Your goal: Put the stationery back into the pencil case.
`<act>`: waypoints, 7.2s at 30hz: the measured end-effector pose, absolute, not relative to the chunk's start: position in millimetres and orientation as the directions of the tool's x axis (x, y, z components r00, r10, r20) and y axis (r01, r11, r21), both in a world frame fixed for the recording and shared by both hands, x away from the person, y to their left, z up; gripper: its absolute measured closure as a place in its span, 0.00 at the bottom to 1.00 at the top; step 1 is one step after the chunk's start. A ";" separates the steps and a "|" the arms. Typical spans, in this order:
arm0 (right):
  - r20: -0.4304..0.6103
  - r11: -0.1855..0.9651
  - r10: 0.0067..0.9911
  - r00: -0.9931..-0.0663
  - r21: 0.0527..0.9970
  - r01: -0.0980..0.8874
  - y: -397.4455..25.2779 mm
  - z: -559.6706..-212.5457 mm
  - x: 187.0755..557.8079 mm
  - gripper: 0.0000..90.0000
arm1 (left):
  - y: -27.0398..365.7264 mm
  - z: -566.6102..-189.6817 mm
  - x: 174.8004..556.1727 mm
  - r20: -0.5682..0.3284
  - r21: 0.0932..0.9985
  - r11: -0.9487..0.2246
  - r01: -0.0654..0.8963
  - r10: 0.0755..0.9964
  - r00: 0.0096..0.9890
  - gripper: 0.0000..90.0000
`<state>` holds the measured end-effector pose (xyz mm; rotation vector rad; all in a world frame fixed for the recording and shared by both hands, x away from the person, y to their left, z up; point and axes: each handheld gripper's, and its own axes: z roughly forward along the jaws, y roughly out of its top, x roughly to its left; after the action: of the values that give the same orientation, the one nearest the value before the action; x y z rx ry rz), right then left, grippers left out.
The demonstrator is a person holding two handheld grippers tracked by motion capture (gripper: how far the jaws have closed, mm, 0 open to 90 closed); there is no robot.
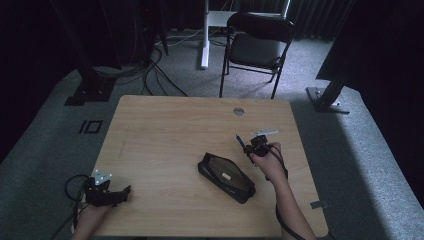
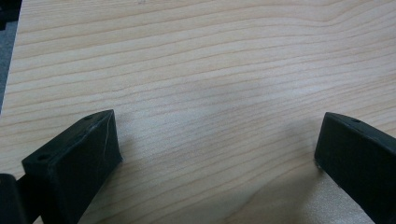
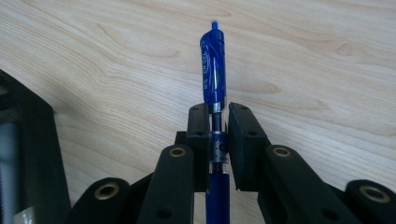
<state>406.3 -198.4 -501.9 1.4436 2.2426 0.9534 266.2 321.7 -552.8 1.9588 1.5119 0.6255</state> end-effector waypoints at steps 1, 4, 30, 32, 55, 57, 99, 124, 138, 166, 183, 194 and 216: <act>0.085 0.281 0.888 -0.451 0.676 0.681 -198.8 -500.1 405.1 0.88 | 321.7 -552.8 266.2 0.015 0.692 -0.189 0.696 0.969 0.247 0.00; 0.080 0.287 0.885 -0.458 0.680 0.675 -200.2 -494.4 401.6 0.88 | 321.7 -552.8 266.2 0.015 0.692 -0.189 0.696 0.969 0.247 0.00; 0.075 0.316 0.840 -0.537 0.736 0.598 -203.7 -448.9 378.1 0.88 | 321.7 -552.8 266.2 0.015 0.693 -0.189 0.696 0.969 0.247 0.00; 0.069 0.324 0.835 -0.546 0.740 0.589 -202.9 -444.8 375.0 0.88 | 321.7 -552.8 266.1 0.015 0.693 -0.189 0.696 0.969 0.247 0.00; 0.062 0.362 0.752 -0.656 0.793 0.489 -186.8 -407.5 345.2 0.88 | 321.6 -552.9 266.2 0.015 0.693 -0.188 0.696 0.969 0.246 0.00; 0.069 0.364 0.740 -0.669 0.795 0.485 -184.0 -405.6 342.7 0.88 | 321.7 -552.9 266.2 0.015 0.693 -0.189 0.696 0.969 0.248 0.00; 0.071 0.540 0.597 -0.799 0.701 0.466 -138.7 -442.8 328.4 0.88 | 321.6 -552.9 266.2 0.015 0.693 -0.188 0.696 0.969 0.246 0.00; 0.077 0.592 0.612 -0.787 0.615 0.521 -132.6 -471.1 338.7 0.88 | 321.7 -552.8 266.2 0.015 0.693 -0.188 0.696 0.969 0.247 0.00; 0.071 0.618 0.608 -0.791 0.584 0.527 -120.5 -479.4 342.1 0.88 | 321.7 -552.8 266.1 0.015 0.693 -0.188 0.696 0.969 0.247 0.00; 0.096 0.626 0.609 -0.787 0.551 0.552 -109.9 -490.2 348.5 0.84 | 321.7 -552.8 266.2 0.015 0.693 -0.188 0.696 0.969 0.247 0.00; 0.074 0.568 0.595 -0.801 0.666 0.484 -122.3 -453.0 343.3 0.79 | 321.8 -552.8 266.2 0.016 0.692 -0.190 0.696 0.969 0.248 0.00; 0.077 0.492 0.623 -0.778 0.735 0.467 -132.5 -439.0 343.9 0.62 | 321.8 -552.8 266.2 0.016 0.692 -0.190 0.696 0.969 0.248 0.00; 0.123 0.329 0.721 -0.682 0.806 0.493 -155.9 -446.5 358.5 0.37 | 321.6 -552.8 266.2 0.015 0.693 -0.188 0.696 0.969 0.247 0.00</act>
<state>358.5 -155.9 -446.5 1.0959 2.3378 1.2779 266.2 321.6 -552.8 1.9584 1.5119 0.6255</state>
